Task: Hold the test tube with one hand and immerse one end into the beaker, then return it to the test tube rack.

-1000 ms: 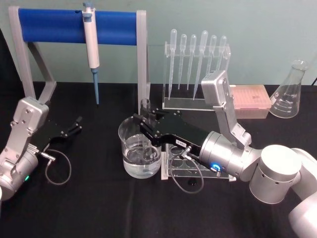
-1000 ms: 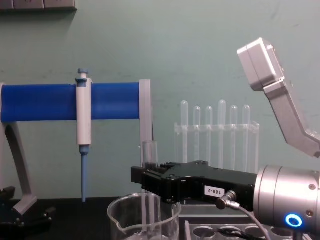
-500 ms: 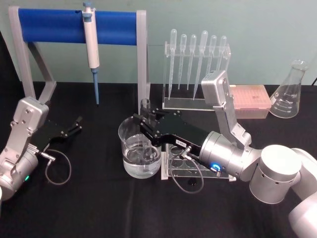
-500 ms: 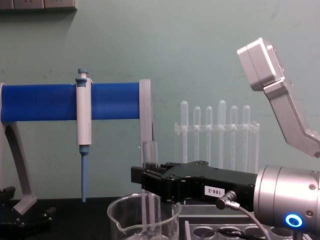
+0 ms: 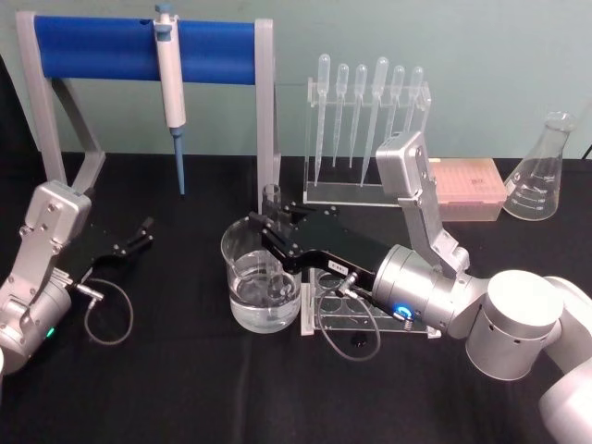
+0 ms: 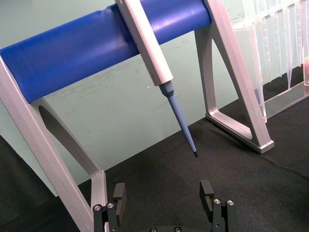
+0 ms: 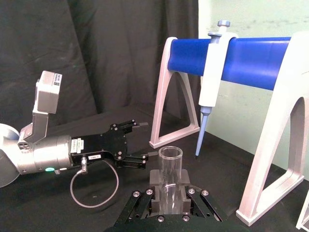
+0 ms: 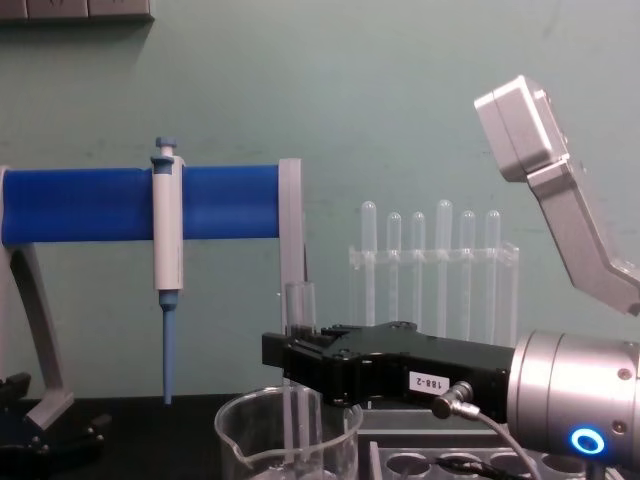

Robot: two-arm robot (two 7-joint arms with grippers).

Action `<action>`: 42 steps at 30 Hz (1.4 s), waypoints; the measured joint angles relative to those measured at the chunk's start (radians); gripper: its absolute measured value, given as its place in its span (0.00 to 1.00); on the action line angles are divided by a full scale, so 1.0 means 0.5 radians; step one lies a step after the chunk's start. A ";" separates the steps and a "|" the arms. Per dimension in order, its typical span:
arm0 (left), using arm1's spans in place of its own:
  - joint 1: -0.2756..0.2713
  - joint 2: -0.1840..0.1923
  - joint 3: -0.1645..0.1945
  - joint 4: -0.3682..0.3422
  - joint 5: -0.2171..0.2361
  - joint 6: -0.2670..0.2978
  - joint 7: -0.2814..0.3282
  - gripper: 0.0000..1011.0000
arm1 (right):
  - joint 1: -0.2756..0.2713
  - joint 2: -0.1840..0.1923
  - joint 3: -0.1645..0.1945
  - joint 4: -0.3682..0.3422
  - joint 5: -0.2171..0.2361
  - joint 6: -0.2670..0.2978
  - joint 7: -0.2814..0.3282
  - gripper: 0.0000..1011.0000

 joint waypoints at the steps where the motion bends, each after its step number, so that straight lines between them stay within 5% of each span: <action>1: 0.000 0.000 0.000 0.000 0.000 0.000 0.000 0.99 | 0.000 0.000 0.000 0.000 0.000 0.000 0.000 0.22; 42: 0.000 0.000 0.000 0.000 0.000 0.000 0.000 0.99 | 0.000 0.000 0.000 0.000 0.000 0.000 0.000 0.22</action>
